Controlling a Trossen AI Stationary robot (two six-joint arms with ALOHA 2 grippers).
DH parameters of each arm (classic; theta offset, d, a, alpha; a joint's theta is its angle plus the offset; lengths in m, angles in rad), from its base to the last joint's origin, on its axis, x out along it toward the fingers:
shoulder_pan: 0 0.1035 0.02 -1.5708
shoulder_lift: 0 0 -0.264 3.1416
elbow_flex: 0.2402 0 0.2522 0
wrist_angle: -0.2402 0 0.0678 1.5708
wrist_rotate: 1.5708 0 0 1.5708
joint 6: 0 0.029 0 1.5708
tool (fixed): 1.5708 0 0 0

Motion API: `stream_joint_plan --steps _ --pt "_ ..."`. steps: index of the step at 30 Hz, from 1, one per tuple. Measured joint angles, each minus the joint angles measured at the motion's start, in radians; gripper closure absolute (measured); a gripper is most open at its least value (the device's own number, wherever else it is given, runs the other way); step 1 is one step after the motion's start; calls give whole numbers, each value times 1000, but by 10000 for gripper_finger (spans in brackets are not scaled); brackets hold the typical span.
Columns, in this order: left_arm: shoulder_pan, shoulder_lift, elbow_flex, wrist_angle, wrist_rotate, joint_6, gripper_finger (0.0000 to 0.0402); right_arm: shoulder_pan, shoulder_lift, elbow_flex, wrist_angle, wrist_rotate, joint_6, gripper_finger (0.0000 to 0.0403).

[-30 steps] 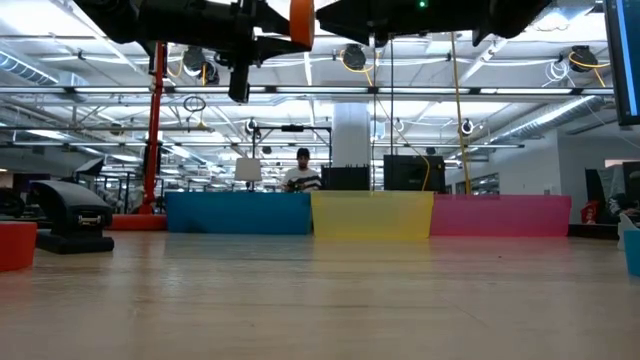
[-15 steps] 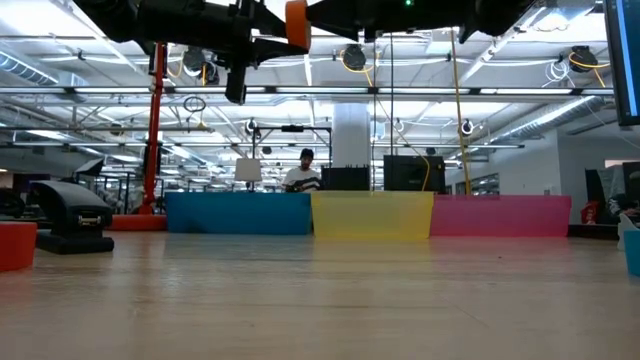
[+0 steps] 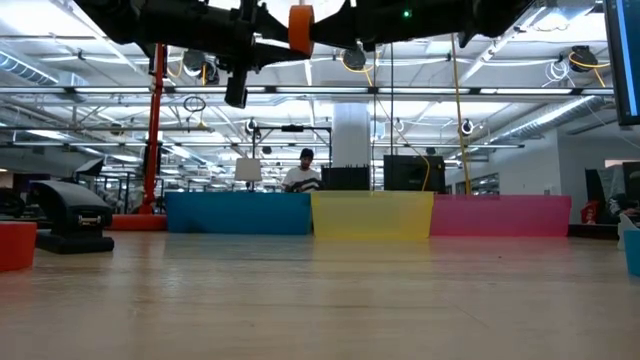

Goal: Pick and place Stapler, Stapler remover, tape
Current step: Put the orange tape into the red bin

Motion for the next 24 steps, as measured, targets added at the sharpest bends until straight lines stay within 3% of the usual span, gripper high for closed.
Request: stream_joint_plan --steps 8,12,19,24 --pt "-9 -1 0 -14 1 -2 363 0 -1 -1 29 1 -15 250" --pt "-8 -2 0 -29 0 -3 363 0 0 -2 35 0 -15 281" --pt "-7 -2 0 -33 -2 -15 349 0 0 -3 22 -4 -15 375" --pt "-2 -2 0 -40 0 48 327 1 -2 -3 -6 9 8 375"
